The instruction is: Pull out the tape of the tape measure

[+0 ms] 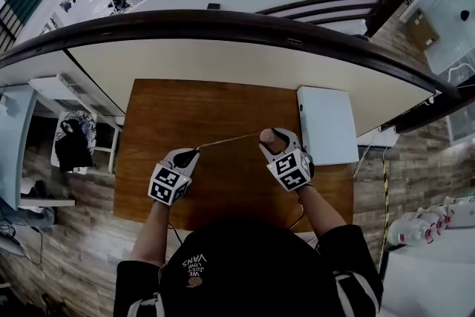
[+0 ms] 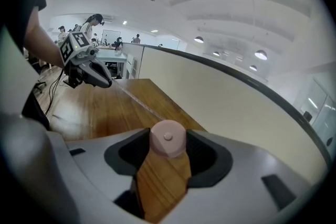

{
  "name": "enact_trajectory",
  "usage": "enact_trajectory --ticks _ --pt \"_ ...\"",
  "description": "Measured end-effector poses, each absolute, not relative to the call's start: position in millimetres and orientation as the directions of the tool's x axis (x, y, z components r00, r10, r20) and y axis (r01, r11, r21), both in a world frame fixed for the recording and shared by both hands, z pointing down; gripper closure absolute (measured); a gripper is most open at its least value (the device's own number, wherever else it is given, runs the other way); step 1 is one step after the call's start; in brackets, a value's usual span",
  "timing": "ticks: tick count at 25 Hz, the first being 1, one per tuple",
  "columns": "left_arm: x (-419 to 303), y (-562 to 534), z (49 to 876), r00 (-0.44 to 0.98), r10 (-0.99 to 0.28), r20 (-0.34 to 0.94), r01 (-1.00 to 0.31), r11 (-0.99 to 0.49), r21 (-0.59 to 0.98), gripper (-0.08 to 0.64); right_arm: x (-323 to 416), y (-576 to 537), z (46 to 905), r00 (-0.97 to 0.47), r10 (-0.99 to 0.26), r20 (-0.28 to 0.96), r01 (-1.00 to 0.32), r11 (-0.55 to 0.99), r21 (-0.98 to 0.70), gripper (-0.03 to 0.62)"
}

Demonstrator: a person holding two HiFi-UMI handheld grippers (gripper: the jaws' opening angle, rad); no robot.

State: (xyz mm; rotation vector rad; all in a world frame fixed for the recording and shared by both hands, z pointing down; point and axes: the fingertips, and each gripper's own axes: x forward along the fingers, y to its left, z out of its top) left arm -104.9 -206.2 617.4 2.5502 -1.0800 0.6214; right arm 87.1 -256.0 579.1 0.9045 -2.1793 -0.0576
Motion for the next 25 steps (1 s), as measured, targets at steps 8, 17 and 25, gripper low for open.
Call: enact_trajectory --ticks 8,17,25 --pt "-106.0 -244.6 655.6 0.539 -0.629 0.560 -0.799 -0.591 0.105 0.543 92.0 -266.1 637.2 -0.429 -0.571 0.700 -0.648 0.734 0.202 0.368" --pt "-109.8 -275.1 708.3 0.416 -0.624 0.661 -0.833 -0.553 0.003 0.541 92.3 -273.6 686.3 -0.408 -0.526 0.746 -0.708 0.698 0.104 0.368" --pt "-110.5 -289.1 730.7 0.385 -0.570 0.726 -0.830 -0.557 0.003 0.541 92.8 -281.5 705.8 -0.402 -0.504 0.764 -0.740 0.670 0.052 0.368"
